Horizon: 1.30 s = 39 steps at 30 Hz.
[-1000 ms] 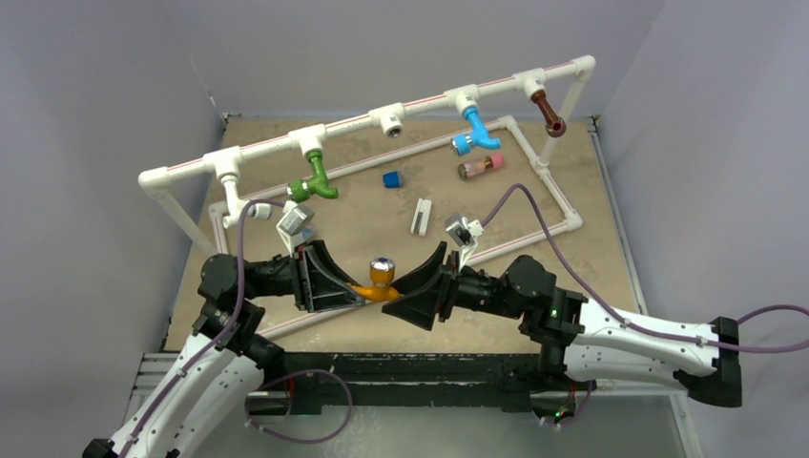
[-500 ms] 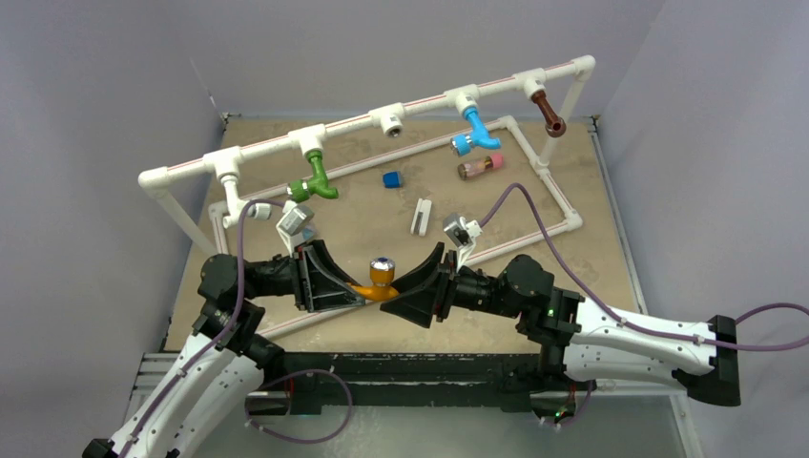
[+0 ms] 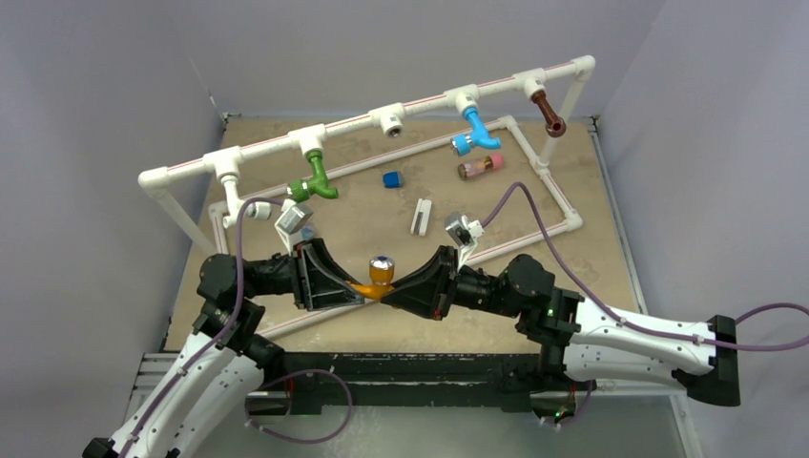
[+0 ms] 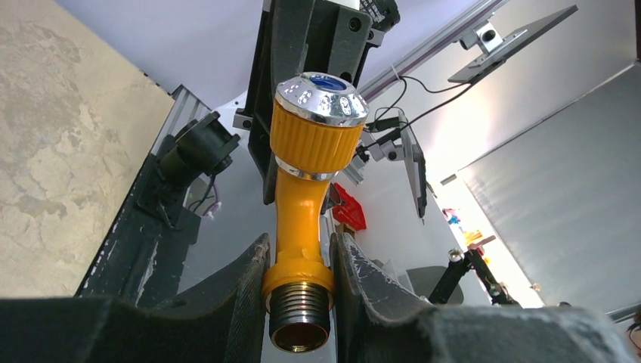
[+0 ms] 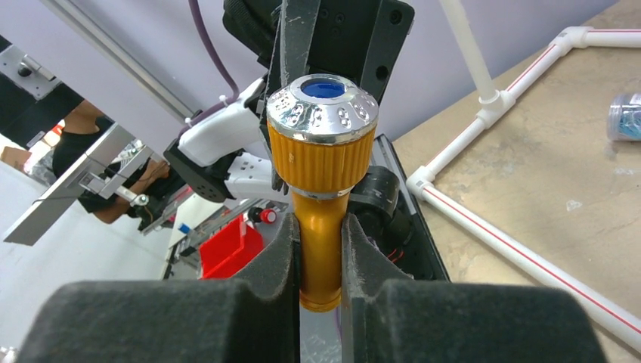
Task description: Install the water faucets
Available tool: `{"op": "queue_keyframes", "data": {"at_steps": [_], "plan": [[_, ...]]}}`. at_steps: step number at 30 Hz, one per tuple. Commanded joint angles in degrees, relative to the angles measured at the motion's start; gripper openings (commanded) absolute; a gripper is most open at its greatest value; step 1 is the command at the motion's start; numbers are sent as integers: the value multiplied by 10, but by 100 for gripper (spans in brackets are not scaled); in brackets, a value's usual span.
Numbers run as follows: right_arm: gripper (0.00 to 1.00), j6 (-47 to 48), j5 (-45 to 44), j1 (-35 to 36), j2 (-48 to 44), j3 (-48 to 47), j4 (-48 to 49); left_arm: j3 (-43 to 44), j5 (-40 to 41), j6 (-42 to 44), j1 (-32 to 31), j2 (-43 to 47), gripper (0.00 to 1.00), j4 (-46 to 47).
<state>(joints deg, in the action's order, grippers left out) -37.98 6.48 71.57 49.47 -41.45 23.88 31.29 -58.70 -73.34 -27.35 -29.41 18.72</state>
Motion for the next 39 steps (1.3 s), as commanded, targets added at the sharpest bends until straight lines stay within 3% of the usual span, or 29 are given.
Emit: {"op": "queue_keyframes", "data": {"at_steps": [1,7,13,20,26,32,36,39], "plan": [[0,17,-28,0,-4,-13,38,16,9,-1,1,-6,0,21],[0,29,-43,0,-11,-11,28,18,15,2,0,-14,0,4],[0,39,-63,1,-20,-16,6,58,34,54,1,-19,41,-92],[0,55,-107,0,-46,-45,-59,186,78,196,0,-60,64,-293],[0,99,-169,0,-76,-96,-137,296,94,297,0,-108,71,-394],[0,139,-246,1,-90,-150,-186,435,106,392,0,-176,71,-456],[0,171,-305,1,-94,-177,-198,564,177,484,0,-248,70,-519],[0,194,-358,0,-80,-193,-208,618,271,538,0,-288,59,-536]]}}
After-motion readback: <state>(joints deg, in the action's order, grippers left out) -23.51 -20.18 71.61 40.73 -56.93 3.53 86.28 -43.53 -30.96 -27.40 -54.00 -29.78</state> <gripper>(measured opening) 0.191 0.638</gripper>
